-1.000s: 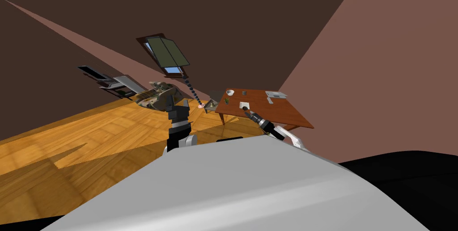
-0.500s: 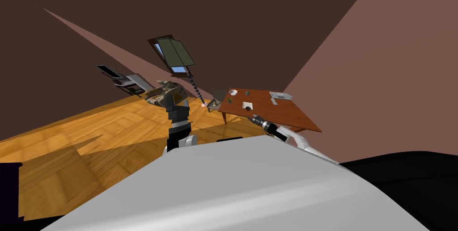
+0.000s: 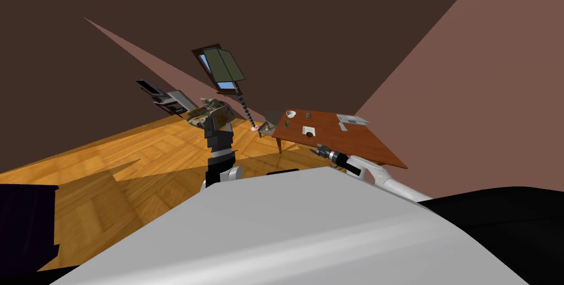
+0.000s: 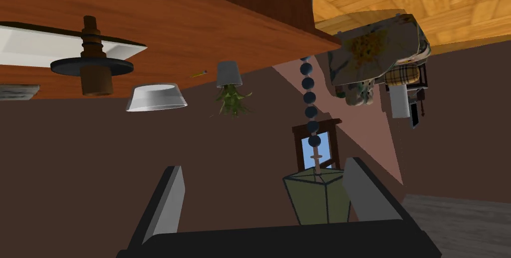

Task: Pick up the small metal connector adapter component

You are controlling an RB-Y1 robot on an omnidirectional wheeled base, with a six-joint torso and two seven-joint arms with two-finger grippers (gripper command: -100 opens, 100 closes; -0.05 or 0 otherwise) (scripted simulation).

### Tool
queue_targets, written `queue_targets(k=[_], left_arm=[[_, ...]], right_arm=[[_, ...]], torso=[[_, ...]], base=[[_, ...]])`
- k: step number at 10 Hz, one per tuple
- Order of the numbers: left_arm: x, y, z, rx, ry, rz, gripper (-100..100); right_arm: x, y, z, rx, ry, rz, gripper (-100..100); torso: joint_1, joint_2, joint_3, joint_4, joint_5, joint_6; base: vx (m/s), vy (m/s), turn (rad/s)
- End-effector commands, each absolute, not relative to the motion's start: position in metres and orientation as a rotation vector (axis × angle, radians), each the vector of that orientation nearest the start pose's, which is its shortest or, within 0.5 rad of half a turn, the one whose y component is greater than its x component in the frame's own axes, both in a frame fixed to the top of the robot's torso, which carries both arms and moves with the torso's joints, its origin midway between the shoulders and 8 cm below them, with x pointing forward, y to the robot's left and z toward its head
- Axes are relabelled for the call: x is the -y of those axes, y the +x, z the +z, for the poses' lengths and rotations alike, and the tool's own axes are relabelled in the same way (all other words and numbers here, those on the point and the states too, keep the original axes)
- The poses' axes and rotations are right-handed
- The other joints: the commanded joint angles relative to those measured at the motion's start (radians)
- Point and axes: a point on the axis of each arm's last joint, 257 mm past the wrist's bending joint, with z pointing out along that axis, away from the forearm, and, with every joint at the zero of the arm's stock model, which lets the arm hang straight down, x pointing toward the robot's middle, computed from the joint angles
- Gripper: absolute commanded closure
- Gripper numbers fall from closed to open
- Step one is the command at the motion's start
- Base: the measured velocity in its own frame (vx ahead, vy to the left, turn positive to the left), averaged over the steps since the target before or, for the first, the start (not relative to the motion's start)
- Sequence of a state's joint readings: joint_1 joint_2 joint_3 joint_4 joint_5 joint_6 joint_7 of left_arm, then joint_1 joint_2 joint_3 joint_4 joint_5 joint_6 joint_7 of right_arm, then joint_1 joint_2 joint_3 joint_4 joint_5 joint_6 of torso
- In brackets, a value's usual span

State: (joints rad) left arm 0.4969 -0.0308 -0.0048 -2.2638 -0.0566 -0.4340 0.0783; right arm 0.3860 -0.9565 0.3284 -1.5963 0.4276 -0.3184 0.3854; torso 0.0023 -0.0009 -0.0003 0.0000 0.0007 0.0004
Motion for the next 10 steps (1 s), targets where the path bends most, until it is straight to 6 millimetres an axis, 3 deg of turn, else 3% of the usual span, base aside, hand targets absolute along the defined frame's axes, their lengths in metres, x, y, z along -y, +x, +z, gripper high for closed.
queue_targets(k=[1, 2, 3, 4, 5, 6, 7, 8, 10], left_arm=[[-0.277, 0.359, 0.005, -0.65, -0.743, -1.324, 0], [-0.277, 0.359, 0.005, -0.65, -0.743, -1.325, 0], [-0.277, 0.359, 0.005, -0.65, -0.743, -1.324, 0], [-0.277, 0.359, 0.005, -0.65, -0.743, -1.325, 0], [-0.277, 0.359, 0.005, -0.65, -0.743, -1.324, 0], [-0.277, 0.359, 0.005, -0.65, -0.743, -1.324, 0], [-0.277, 0.359, 0.005, -0.65, -0.743, -1.324, 0], [-0.277, 0.359, 0.005, -0.65, -0.743, -1.324, 0], [-0.277, 0.359, 0.005, -0.65, -0.743, -1.324, 0]], right_arm=[[0.364, 0.332, -0.382, -2.09, -0.486, 0.248, -100], [0.374, 0.329, -0.389, -2.109, -0.478, 0.23, -100], [0.398, 0.318, -0.401, -2.152, -0.553, 0.157, -100], [0.402, 0.318, -0.402, -2.156, -0.557, 0.15, -100], [0.43, 0.306, -0.412, -2.2, -0.634, 0.07, -100], [0.43, 0.306, -0.412, -2.2, -0.634, 0.07, -100], [0.458, 0.293, -0.421, -2.24, -0.706, -0.006, -100], [0.459, 0.293, -0.42, -2.24, -0.708, -0.007, -100], [0.513, 0.268, -0.431, -2.311, -0.843, -0.149, -100]], torso=[[0.0, 0.0, 0.0, 0.0, 0.0, 0.0], [0.0, 0.0, 0.0, 0.0, 0.0, 0.0], [0.0, 0.0, 0.0, 0.0, 0.0, 0.0], [0.0, -0.001, -0.001, 0.0, 0.0, 0.0], [0.0, -0.001, -0.001, 0.0, 0.0, 0.0], [0.001, -0.002, -0.001, 0.0, 0.0, 0.0], [0.001, -0.002, -0.001, 0.0, 0.0, 0.0], [0.0, -0.002, -0.001, 0.0, 0.0, 0.0], [0.001, -0.002, -0.001, -0.001, 0.0, 0.0]], base=[[0.012, 0.054, 0.139], [0.017, 0.047, 0.066], [0.033, 0.062, 0.136], [0.036, 0.053, 0.067], [0.047, 0.066, 0.12], [0.037, 0.053, 0.069], [0.044, 0.051, 0.132], [0.045, 0.046, 0.071], [0.069, 0.073, 0.152]])
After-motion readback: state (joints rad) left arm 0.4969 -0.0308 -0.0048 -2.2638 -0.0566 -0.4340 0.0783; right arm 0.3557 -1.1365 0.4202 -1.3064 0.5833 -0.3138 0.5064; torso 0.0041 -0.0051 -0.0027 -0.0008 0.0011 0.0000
